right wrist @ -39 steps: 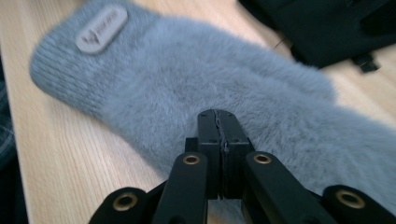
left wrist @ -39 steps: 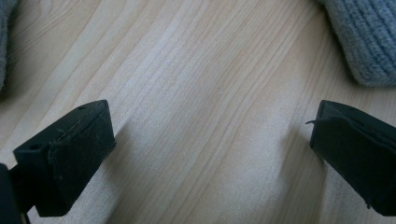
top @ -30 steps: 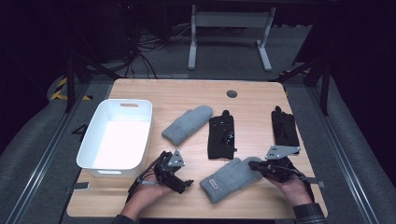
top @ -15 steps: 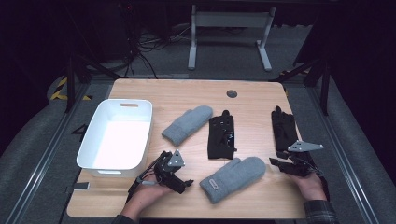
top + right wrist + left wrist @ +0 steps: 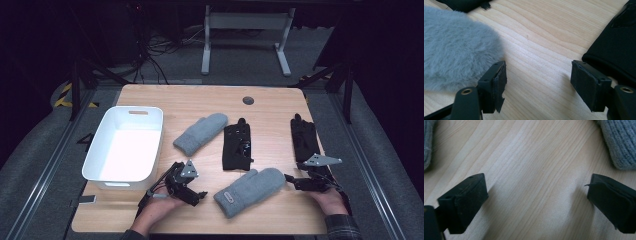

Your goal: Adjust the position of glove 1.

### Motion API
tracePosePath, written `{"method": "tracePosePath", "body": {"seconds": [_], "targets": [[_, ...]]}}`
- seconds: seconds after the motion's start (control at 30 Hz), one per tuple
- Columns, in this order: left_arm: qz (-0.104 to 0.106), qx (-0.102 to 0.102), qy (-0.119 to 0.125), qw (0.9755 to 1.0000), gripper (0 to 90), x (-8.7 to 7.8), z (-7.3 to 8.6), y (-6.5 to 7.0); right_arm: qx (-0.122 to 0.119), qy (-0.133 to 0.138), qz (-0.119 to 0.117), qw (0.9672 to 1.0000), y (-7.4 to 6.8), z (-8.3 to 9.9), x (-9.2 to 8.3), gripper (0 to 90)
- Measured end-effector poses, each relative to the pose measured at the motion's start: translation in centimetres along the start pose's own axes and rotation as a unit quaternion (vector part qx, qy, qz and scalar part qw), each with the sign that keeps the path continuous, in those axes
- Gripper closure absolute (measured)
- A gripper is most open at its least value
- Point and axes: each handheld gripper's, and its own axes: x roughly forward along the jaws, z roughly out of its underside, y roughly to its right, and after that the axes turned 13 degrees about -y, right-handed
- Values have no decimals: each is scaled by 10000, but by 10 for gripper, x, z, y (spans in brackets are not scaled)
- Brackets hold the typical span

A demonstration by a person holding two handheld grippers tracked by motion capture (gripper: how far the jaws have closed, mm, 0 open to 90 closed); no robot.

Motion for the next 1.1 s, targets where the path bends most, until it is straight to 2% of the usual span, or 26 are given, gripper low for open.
{"method": "tracePosePath", "body": {"seconds": [0.13,0.23,0.43,0.57,0.63,0.77,0.87,1.03,1.1], "targets": [[193,-305,-38,9993,109,-5,-2,-4,-16,63,-33,10000,-1,3,2,248],[99,-346,-122,9993,125,-9,-8,-4,-53,118,-23,9999,-1,5,2,220],[110,-534,26,9985,162,-18,-17,-9,-67,115,18,9999,-2,6,3,188],[41,-552,41,9985,173,-22,-25,-10,-11,93,51,9999,-1,6,4,160],[70,-608,136,9980,187,-23,-30,-12,-11,93,53,9999,-1,6,4,159],[19,-591,127,9982,206,-24,-38,-17,-10,93,49,9999,-1,6,4,159],[20,-658,132,9977,207,-25,-45,-24,-10,93,49,9999,-1,6,4,159],[-55,-700,228,9973,212,-29,-55,-30,-9,94,48,9999,-1,6,4,159],[-175,-692,131,9974,213,-29,-61,-34,-10,93,49,9999,-1,6,4,159]]}}
